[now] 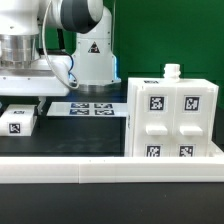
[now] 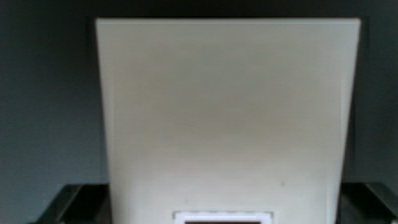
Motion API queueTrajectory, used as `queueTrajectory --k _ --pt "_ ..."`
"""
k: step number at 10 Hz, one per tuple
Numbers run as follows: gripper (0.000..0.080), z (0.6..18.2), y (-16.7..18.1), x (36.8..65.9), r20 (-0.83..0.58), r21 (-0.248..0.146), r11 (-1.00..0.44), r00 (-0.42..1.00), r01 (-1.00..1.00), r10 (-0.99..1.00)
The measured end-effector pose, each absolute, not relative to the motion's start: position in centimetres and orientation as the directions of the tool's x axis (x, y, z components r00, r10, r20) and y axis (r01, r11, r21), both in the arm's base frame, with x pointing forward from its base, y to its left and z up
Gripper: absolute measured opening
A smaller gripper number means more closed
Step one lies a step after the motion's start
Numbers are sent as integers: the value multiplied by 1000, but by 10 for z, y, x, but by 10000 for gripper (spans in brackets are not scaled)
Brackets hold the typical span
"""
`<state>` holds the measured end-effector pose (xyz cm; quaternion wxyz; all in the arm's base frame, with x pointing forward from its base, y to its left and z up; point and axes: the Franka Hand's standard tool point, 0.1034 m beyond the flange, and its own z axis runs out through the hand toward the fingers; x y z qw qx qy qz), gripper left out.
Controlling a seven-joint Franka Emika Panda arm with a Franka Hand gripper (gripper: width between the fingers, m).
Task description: Assemble cabinet
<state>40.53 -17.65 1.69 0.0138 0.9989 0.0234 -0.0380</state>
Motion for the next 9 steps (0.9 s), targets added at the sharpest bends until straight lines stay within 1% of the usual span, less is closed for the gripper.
queueTrajectory --k 2,3,4,6,7,9 --pt "558 17 -176 405 -77 26 -999 996 48 46" --pt "558 20 -173 405 -86 15 -999 995 48 47" --pt "560 39 -160 409 -86 -13 -998 995 56 57" --pt "560 71 -140 416 -69 -49 -998 997 32 35" --pt "560 83 -129 421 -60 -56 -998 998 9 13" --pt "560 116 -96 430 -62 -88 -995 998 -37 -31"
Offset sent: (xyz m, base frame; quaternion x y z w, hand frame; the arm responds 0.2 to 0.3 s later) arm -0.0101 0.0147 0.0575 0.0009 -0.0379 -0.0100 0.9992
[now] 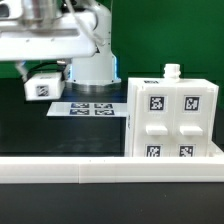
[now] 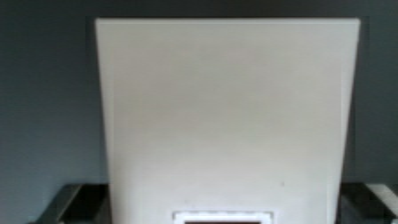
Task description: Assemble cabinet
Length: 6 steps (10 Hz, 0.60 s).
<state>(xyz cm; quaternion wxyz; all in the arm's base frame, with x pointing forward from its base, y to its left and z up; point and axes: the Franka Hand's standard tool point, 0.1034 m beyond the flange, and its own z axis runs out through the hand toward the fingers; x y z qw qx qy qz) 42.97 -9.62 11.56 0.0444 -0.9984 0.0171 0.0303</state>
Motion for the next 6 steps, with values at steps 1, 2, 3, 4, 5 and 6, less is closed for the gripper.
queueTrajectory --k 1,2,3,4,5,6 --pt "560 132 -80 436 -67 -83 -994 995 -76 -71" --pt "560 147 -60 448 -68 -78 -992 993 -100 -94" --pt "560 155 -43 461 -72 -75 -989 990 -126 -120" --pt "560 164 -24 480 -81 -67 -983 983 -170 -164" --pt "560 173 -9 502 -82 -62 -981 980 -186 -180" --pt "560 179 -1 519 -78 -59 -981 981 -185 -180"
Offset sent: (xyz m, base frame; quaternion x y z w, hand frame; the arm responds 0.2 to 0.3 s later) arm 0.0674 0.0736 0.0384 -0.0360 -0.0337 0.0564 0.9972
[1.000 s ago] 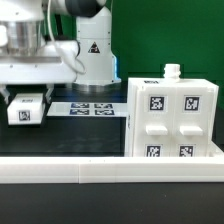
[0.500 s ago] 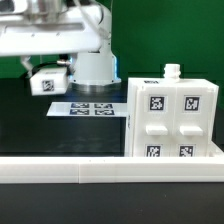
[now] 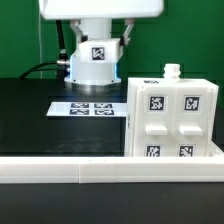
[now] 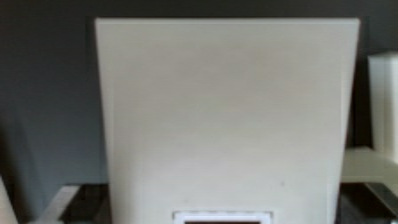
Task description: Assemble cabinet
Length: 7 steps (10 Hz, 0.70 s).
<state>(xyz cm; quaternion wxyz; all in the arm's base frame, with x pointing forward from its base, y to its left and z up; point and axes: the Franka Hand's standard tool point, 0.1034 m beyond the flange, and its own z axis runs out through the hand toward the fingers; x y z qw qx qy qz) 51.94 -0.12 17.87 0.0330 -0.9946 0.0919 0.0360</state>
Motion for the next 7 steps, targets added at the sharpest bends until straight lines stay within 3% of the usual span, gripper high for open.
queueTrajectory --k 7 --pt "560 176 0 523 -77 -58 -981 981 -183 -178"
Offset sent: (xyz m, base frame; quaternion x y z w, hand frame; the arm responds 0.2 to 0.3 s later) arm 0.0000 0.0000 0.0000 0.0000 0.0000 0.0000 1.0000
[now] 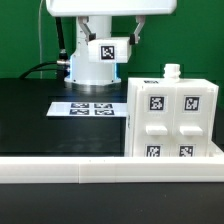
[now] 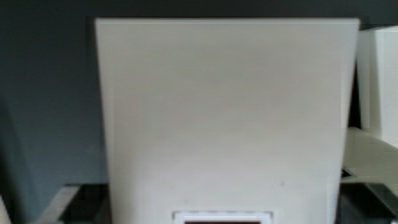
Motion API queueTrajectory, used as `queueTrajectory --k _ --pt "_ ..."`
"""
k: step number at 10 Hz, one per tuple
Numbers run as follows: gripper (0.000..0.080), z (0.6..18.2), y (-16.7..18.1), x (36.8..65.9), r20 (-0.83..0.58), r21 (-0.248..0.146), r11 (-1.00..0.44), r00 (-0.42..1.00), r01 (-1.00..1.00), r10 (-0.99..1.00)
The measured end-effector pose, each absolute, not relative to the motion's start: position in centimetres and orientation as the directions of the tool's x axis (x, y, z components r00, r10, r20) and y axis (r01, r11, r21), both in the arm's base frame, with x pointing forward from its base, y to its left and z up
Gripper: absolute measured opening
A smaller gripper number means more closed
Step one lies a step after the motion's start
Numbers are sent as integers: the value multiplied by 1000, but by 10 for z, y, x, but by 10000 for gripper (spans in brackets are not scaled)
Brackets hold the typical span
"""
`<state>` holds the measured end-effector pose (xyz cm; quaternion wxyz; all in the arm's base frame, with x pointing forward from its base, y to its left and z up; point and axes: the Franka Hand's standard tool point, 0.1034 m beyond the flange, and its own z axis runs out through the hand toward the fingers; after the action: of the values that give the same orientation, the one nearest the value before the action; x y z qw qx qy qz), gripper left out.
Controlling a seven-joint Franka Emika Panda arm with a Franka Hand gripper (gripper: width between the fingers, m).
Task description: Assemble cabinet
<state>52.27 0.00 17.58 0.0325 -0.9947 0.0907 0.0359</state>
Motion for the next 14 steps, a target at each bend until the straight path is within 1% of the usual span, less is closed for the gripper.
queueTrajectory --k 1,3,6,8,10,14 --pt "560 176 2 524 -78 -58 -981 981 -183 -178" --pt "560 188 20 544 -66 -61 -986 986 -154 -150" --pt "560 199 43 564 -42 -64 -980 982 -188 -186" --pt "560 194 67 581 -30 -63 -978 980 -198 -196" --pt "560 185 71 593 -41 -58 -983 984 -176 -174" --pt "560 182 70 589 -48 -56 -985 985 -166 -163"
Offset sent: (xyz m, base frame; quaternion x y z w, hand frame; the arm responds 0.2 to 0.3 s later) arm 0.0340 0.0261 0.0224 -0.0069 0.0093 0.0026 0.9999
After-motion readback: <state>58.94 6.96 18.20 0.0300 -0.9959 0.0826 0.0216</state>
